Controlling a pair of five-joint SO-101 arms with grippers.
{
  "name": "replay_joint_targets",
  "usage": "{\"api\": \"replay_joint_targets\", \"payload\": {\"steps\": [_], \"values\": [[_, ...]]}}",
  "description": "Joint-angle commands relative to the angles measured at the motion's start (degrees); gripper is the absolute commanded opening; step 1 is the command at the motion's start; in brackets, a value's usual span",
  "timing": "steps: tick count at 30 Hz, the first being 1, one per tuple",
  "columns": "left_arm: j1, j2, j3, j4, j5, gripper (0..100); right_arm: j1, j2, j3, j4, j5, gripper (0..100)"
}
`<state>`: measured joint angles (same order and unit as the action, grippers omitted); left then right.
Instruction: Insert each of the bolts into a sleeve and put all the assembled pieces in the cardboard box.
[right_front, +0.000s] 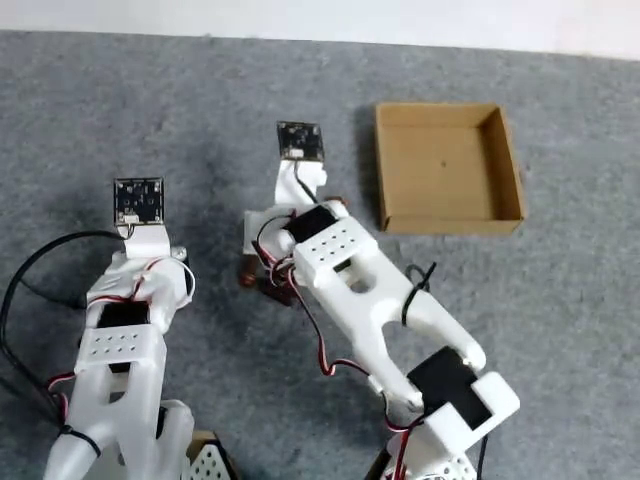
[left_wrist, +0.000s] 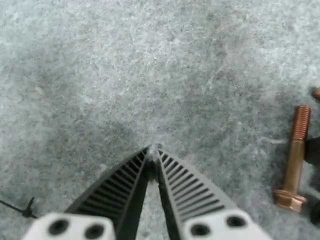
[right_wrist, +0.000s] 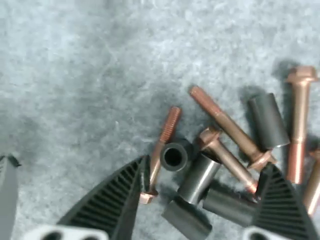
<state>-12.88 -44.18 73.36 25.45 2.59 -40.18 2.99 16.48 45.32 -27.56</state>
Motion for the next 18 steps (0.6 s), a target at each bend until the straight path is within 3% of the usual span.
{"api": "replay_joint_targets", "payload": {"steps": [1, 5, 18], "values": [[-0.66, -0.04, -2.95, -1.05, 0.26, 1, -2.07, -3.12, -3.03, -2.15, 4.57, 32.4], [-0.66, -0.04, -3.03, -1.05, 0.26, 1, -4.79, -3.12, -1.27, -5.14, 5.54, 32.4], [-0.66, -0.04, -3.03, -1.05, 0.26, 1, -2.24, 9.71, -5.05, -5.05, 5.63, 32.4]]}}
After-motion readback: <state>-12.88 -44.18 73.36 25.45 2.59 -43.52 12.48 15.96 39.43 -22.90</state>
